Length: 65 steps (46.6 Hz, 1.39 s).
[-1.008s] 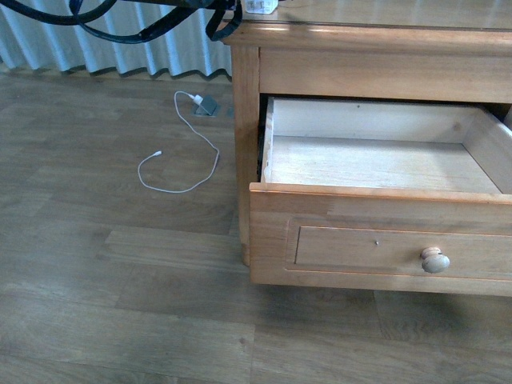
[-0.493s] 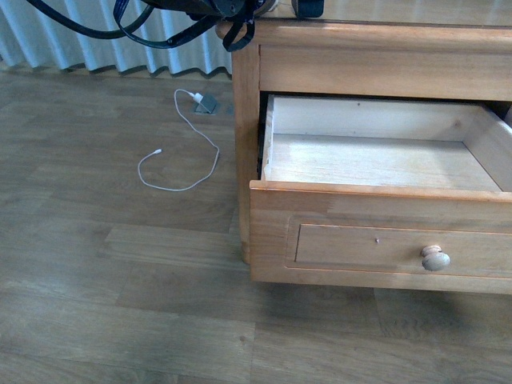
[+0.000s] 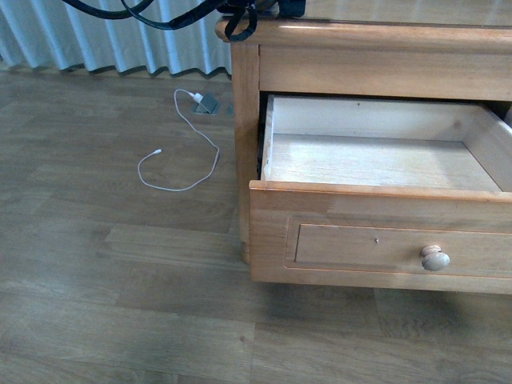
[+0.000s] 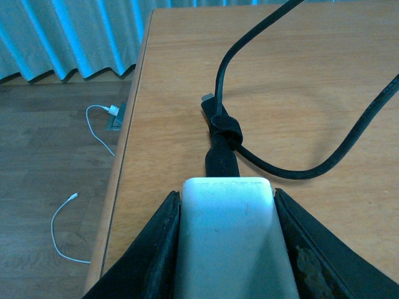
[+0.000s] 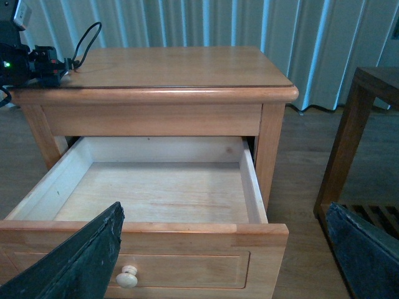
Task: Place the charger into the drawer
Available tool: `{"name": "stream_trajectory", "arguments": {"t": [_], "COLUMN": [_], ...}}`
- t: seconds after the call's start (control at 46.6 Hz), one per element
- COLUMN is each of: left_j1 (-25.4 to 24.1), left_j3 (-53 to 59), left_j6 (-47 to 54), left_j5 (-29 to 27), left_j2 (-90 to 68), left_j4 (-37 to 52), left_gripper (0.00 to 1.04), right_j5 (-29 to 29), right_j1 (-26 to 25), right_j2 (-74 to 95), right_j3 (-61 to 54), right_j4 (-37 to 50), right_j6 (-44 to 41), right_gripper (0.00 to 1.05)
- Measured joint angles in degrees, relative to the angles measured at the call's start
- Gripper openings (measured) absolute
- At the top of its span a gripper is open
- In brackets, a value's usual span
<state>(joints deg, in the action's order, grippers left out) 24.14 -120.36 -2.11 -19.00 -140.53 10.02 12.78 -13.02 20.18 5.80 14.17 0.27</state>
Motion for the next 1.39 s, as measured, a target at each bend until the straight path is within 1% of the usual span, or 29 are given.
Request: {"name": "stream_trajectory", "arguments": {"t": [0.172, 0.257, 0.364, 0.407, 0.472, 0.579, 0.686, 0.772, 0.9, 0.965, 1.115, 1.179, 1.243, 1.286, 1.393], "left_j1": [-0.3, -0.4, -0.3, 0.0, 1.1, 4.6, 7.7, 9.6, 11.4, 12.0, 12.7, 12.9, 13.0, 13.0, 12.8], "left_j3": [8.0, 13.9, 20.1, 22.9, 28.5, 37.7, 43.1, 45.2, 45.7, 44.7, 38.9, 37.0, 36.2, 36.2, 38.7], "left_j6": [-0.6, -1.1, -1.1, -1.0, -0.1, 6.0, 11.1, 13.7, 15.6, 15.7, 15.8, 16.4, 16.9, 16.7, 15.8], "left_j5": [0.3, 2.1, 4.3, 5.8, 10.4, 17.1, 20.4, 22.6, 23.1, 22.4, 18.3, 16.0, 13.3, 11.0, 6.8], "left_j2": [3.7, 6.9, 11.3, 13.7, 18.5, 23.6, 23.9, 22.7, 19.8, 17.7, 10.7, 8.9, 7.9, 7.9, 10.6], "left_j4": [7.6, 13.7, 18.8, 20.9, 24.0, 29.6, 29.4, 28.5, 27.2, 26.0, 22.2, 20.0, 19.6, 20.5, 24.6], "left_gripper": [0.4, 0.4, 0.4, 0.4, 0.39, 0.39, 0.39, 0.39, 0.39, 0.39, 0.39, 0.48, 0.58, 0.67, 0.83], "right_j5": [0.0, 0.0, 0.0, 0.0, 0.0, 0.0, 0.0, 0.0, 0.0, 0.0, 0.0, 0.0, 0.0, 0.0, 0.0], "right_j1": [0.0, 0.0, 0.0, 0.0, 0.0, 0.0, 0.0, 0.0, 0.0, 0.0, 0.0, 0.0, 0.0, 0.0, 0.0], "right_j2": [0.0, 0.0, 0.0, 0.0, 0.0, 0.0, 0.0, 0.0, 0.0, 0.0, 0.0, 0.0, 0.0, 0.0, 0.0], "right_j3": [0.0, 0.0, 0.0, 0.0, 0.0, 0.0, 0.0, 0.0, 0.0, 0.0, 0.0, 0.0, 0.0, 0.0, 0.0], "right_j4": [0.0, 0.0, 0.0, 0.0, 0.0, 0.0, 0.0, 0.0, 0.0, 0.0, 0.0, 0.0, 0.0, 0.0, 0.0], "right_j6": [0.0, 0.0, 0.0, 0.0, 0.0, 0.0, 0.0, 0.0, 0.0, 0.0, 0.0, 0.0, 0.0, 0.0, 0.0], "right_gripper": [0.96, 0.96, 0.96, 0.96, 0.96, 0.96, 0.96, 0.96, 0.96, 0.96, 0.96, 0.96, 0.96, 0.96, 0.96]}}
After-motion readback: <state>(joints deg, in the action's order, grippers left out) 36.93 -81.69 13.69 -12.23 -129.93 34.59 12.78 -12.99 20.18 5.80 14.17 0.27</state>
